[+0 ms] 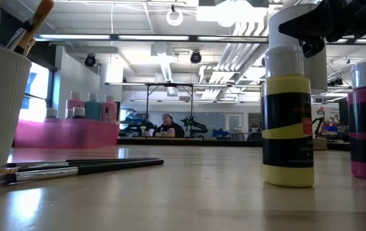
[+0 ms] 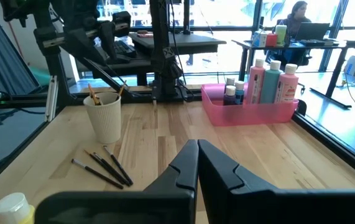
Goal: Pick & Place Paint Supplies
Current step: Put the silver paintbrush into the light brown cup
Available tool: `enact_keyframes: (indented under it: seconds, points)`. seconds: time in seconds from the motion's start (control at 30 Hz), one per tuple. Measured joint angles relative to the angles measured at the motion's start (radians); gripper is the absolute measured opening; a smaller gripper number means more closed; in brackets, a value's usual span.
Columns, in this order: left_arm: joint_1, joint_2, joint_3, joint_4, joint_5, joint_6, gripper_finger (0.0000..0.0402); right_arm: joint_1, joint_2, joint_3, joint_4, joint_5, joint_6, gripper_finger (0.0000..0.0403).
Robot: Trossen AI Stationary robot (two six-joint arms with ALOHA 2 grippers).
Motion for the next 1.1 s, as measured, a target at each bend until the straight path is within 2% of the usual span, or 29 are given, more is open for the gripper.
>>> enact_keyframes:
  seconds: [0.27, 0.57, 1.1]
  points:
    - [0.072, -0.010, 0.000, 0.007, 0.012, 0.088, 0.0106, 0.000, 0.000, 0.000, 0.000, 0.000, 0.000, 0.0003]
    - [0.167, -0.024, 0.001, 0.082, 0.034, 0.308, 0.0106, 0.000, 0.000, 0.000, 0.000, 0.000, 0.000, 0.0003]
    - [0.191, -0.054, 0.000, 0.228, -0.020, 0.528, 0.0106, 0.000, 0.000, 0.000, 0.000, 0.000, 0.000, 0.0003]
